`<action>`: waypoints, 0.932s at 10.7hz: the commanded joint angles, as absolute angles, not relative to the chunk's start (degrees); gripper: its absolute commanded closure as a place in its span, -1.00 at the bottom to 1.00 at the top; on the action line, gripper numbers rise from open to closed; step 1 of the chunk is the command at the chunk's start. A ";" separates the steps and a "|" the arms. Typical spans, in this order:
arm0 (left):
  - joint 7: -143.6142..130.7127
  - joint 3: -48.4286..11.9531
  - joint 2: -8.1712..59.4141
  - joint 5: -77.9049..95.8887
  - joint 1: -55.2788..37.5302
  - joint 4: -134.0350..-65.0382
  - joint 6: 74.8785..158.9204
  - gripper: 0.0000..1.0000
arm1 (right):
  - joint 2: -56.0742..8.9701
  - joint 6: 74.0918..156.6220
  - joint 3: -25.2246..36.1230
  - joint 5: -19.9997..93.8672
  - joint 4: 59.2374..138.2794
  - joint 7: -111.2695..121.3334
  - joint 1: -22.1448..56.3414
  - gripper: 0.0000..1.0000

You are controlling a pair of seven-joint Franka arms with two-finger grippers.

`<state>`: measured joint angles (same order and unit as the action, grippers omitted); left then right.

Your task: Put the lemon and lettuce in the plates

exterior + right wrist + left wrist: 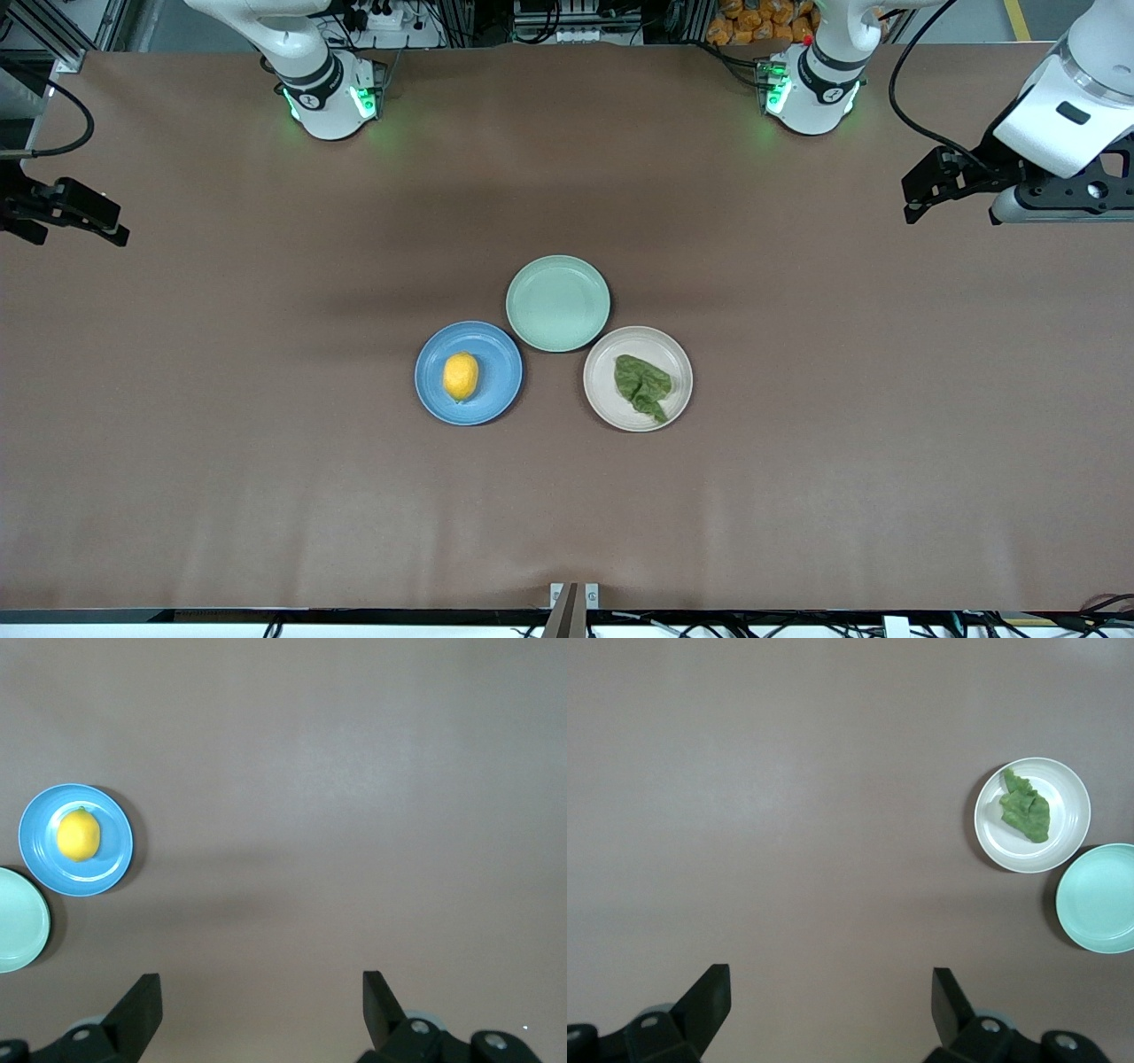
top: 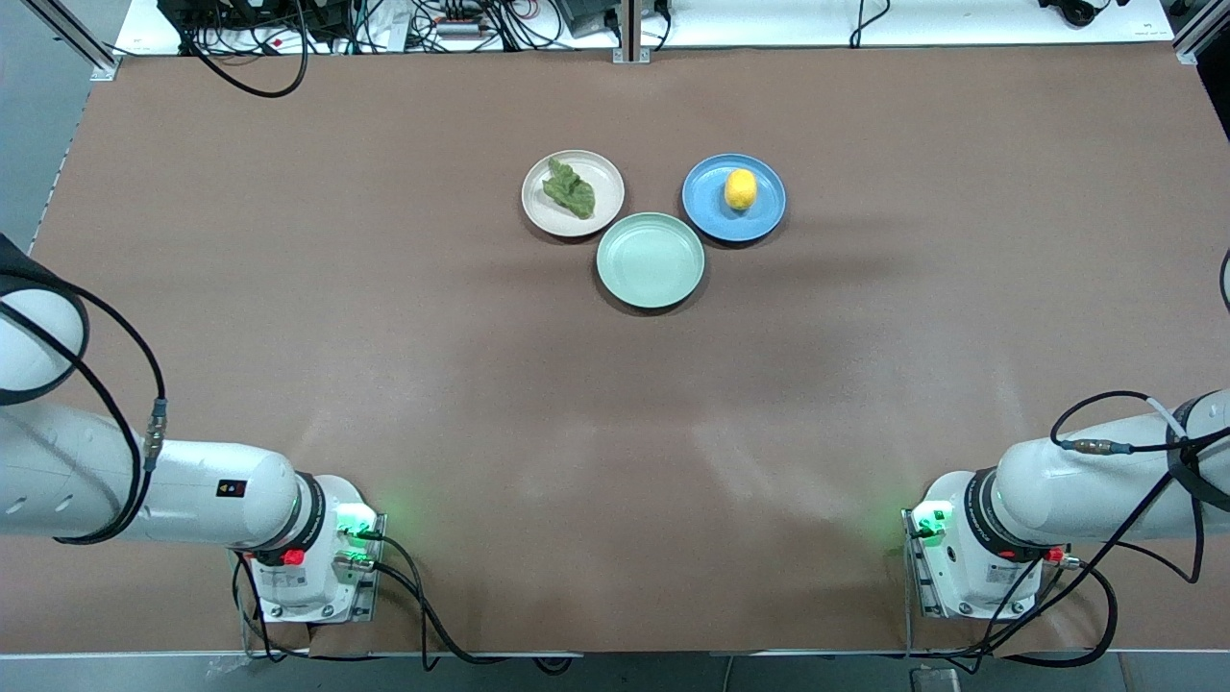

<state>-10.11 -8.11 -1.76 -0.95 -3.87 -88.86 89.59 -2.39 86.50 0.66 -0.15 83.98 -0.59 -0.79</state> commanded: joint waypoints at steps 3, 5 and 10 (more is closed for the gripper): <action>-8.79 -8.44 -2.02 -1.14 -3.78 -88.15 88.24 -1.00 | -2.20 87.10 -0.44 0.26 83.94 -0.61 -2.11 -1.00; -8.79 -8.44 -2.02 -1.14 -3.87 -88.15 88.24 -1.00 | -2.20 87.01 -0.35 0.00 83.94 -0.70 -2.02 -1.00; -8.79 -8.70 -2.20 -1.14 -3.69 -88.15 87.63 -1.00 | -1.85 86.92 -0.18 -0.44 83.94 -0.88 -2.29 -1.00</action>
<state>-10.11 -8.41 -1.83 -0.95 -3.87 -88.84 88.77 -2.42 86.93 0.63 -0.19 83.96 -0.63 -1.00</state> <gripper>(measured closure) 0.000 0.000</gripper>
